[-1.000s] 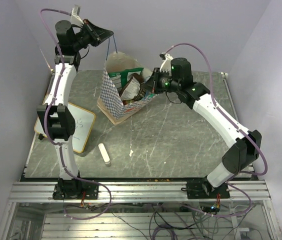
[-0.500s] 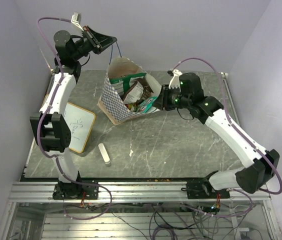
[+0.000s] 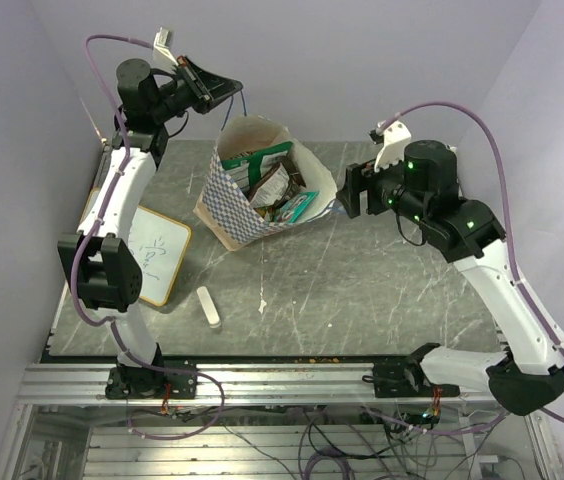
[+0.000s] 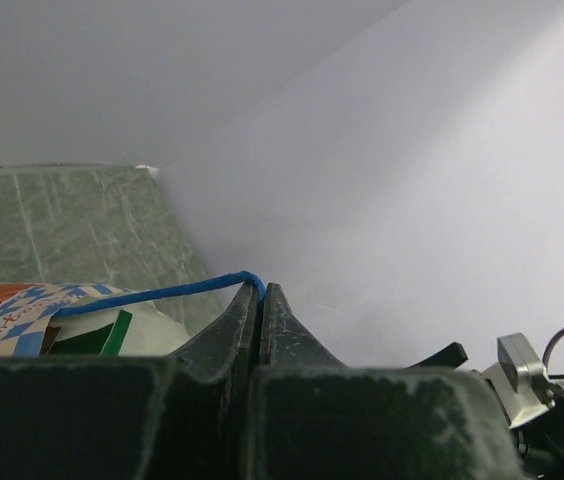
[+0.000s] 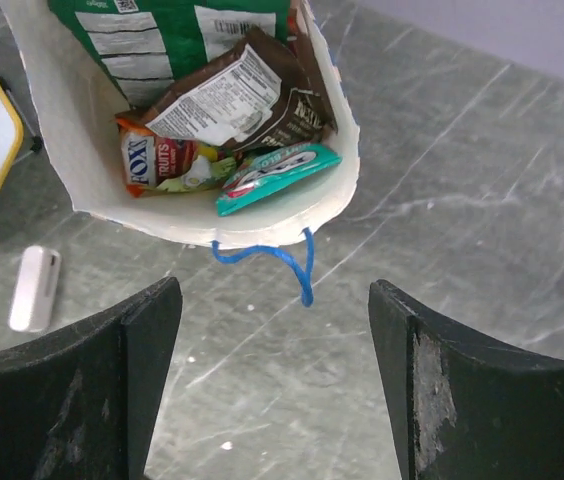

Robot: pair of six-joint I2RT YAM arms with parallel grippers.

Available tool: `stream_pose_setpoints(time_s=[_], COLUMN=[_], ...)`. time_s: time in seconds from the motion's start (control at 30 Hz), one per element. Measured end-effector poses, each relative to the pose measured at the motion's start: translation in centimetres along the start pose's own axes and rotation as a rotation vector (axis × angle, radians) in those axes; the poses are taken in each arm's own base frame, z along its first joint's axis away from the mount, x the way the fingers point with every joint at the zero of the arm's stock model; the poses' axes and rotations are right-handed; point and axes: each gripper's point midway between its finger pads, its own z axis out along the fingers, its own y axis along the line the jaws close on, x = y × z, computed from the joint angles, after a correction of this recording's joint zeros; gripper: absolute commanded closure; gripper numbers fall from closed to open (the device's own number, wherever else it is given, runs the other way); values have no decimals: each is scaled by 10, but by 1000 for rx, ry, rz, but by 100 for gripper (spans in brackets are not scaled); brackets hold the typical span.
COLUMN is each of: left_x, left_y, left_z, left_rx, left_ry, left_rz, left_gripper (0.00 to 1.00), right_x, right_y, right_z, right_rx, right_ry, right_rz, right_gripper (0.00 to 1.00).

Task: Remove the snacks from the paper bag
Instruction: Adjust the paper bag at the center of the board, then take out the snack from the paper bag.

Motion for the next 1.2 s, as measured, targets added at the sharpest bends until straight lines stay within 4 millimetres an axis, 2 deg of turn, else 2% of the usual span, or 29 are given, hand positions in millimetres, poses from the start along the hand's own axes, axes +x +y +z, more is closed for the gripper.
stream_pose_setpoints(time_s=[0.1,0.17,0.33,0.4,0.47,0.6,0.77,0.83,1.03,1.2], left_x=[4,9,25,30,33,36,40,41,46,49], left_y=[-1,-4,-19,-26,-30,-33,-27,-26,-23,-21], left_z=[2,2,3,2,-1,-7,-8,-9,-11,-12], left_rx=[-4,-7,-9,-8,-14,-31,-51,-54,-64,-66], left_ry=[8,18,51,62,69,81,95,101,124,138], left_rz=[-4,-10,-11,-3,10,19,20,20,26,31], left_gripper=[93,93,93,93,93,93,93,93,93,93], right_x=[-8,-12,-30,-35,-33,-11,13,11,-7,-7], right_y=[0,2,15,25,33,44,61,68,91,102], right_z=[-4,1,26,44,66,109,143,152,181,190], right_rx=[-23,-46,-134,-196,-245,-350,-469,-498,-562,-607], right_ry=[-50,-95,-202,-235,-242,-208,-194,-212,-293,-321], right_rz=[-94,-165,-362,-480,-584,-770,-930,-964,-1062,-1102], right_gripper=[22,21,22,22,22,24,26,31,31,30])
